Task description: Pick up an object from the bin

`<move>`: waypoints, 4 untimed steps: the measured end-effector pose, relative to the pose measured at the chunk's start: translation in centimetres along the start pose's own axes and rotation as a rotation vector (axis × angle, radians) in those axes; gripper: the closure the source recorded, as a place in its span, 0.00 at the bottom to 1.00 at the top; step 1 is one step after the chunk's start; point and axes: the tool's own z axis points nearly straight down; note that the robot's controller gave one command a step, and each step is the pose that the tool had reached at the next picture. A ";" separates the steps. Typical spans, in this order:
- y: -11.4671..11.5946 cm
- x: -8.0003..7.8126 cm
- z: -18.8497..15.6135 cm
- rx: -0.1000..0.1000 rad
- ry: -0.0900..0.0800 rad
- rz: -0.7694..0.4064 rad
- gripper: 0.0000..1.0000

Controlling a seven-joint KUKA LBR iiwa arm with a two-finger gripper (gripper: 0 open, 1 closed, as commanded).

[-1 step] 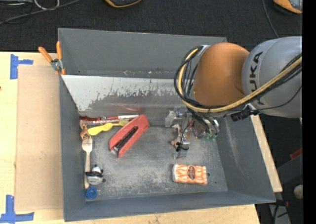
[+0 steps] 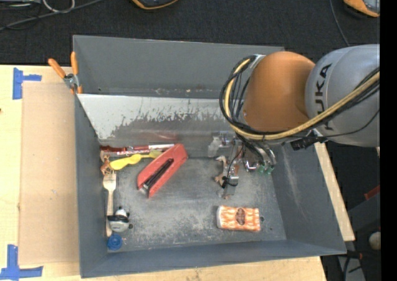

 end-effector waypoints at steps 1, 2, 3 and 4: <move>-5.7 1.7 5.0 -0.001 0.002 0.015 0.00; -5.6 4.8 4.0 -0.004 -0.004 0.056 0.00; -9.3 6.7 9.5 -0.001 0.003 -0.175 0.00; -7.5 9.8 10.4 -0.005 -0.010 -0.167 1.00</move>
Offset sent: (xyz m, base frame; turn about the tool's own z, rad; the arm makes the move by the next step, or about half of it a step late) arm -0.0456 -0.0563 -0.0401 0.0566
